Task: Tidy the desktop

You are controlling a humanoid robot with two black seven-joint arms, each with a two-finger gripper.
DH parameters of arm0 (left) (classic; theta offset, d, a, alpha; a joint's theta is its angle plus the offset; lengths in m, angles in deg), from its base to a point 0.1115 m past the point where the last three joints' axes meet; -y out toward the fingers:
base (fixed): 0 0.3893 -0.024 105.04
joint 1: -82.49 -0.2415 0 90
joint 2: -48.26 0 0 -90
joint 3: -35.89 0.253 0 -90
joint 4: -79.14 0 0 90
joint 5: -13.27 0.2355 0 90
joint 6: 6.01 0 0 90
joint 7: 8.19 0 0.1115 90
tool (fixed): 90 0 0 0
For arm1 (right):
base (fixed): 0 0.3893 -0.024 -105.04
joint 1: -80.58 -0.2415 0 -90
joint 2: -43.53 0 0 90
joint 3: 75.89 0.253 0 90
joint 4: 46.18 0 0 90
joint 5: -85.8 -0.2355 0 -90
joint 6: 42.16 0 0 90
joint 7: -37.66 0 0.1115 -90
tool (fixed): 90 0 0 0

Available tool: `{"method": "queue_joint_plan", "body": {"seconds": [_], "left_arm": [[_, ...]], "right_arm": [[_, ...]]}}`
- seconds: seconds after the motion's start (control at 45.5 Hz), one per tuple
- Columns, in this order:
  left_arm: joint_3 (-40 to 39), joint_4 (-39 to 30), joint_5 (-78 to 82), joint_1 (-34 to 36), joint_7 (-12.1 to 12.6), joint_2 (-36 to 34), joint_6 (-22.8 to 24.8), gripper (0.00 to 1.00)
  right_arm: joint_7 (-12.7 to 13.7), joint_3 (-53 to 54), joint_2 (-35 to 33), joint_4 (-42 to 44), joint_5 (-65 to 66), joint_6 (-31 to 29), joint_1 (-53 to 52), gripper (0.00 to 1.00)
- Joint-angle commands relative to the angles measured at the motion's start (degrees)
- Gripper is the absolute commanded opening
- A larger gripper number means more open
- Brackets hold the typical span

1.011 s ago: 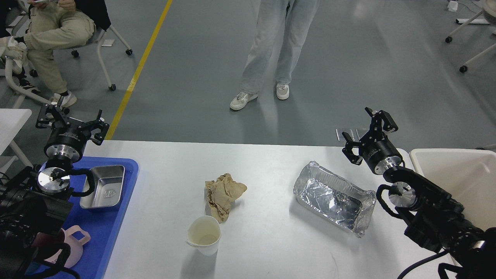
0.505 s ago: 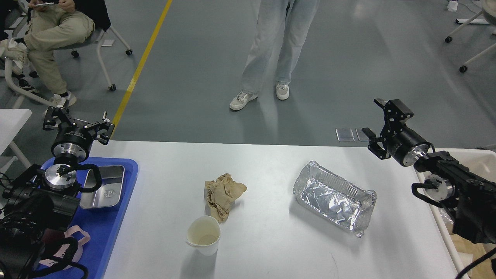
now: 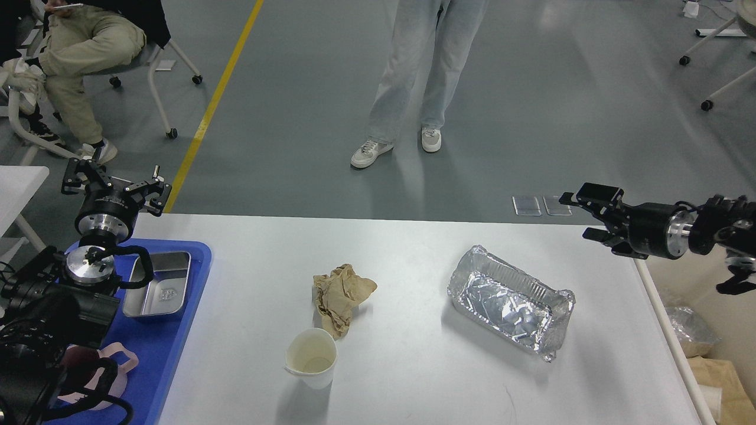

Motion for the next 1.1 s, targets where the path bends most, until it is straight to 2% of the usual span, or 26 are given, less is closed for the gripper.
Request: {"method": "queue_joint_plan", "body": {"seconds": [0.0,0.264,0.439,0.571,0.703,0.835,0.945,1.076], "left_arm": [[0.04,-0.05,0.0,-0.09,0.07,-0.28,0.26,0.97],[0.04,-0.05,0.0,-0.27,0.25,-0.2,0.7,0.97],[0.04,-0.13,0.0,-0.45,0.25,0.24,0.7,0.97],[0.04,-0.13,0.0,-0.62,0.25,0.24,0.61,0.97],[0.13,-0.13,0.0,-0.62,0.25,0.33,0.7,0.97],[0.13,-0.13,0.0,-0.62,0.33,0.33,0.7,0.97],[0.75,-0.13,0.0,-0.71,0.33,0.51,0.7,0.97],[1.71,-0.13,0.0,-0.89,0.25,0.51,0.79,0.97]], "right_arm": [[-0.03,-9.4,-7.01,-9.1,2.68,-0.28,-9.29,1.0],[0.5,-16.27,-26.16,-26.86,18.5,-1.77,-20.02,1.0],[0.85,-15.74,-40.4,-33.28,26.32,-5.11,-20.91,1.0],[1.02,-12.77,-47.43,-36.54,28.79,-6.52,-20.91,1.0],[1.2,-9.51,-50.87,-36.8,28.88,-9.42,-20.91,1.0],[3.04,-6.16,-51.93,-36.89,28.88,-11.09,-20.82,1.0],[4.27,-6.16,-50.88,-36.8,28.88,-10.83,-20.82,1.0],[5.86,-6.51,-45.87,-35.66,28.79,-8.55,-19.33,1.0]]}}
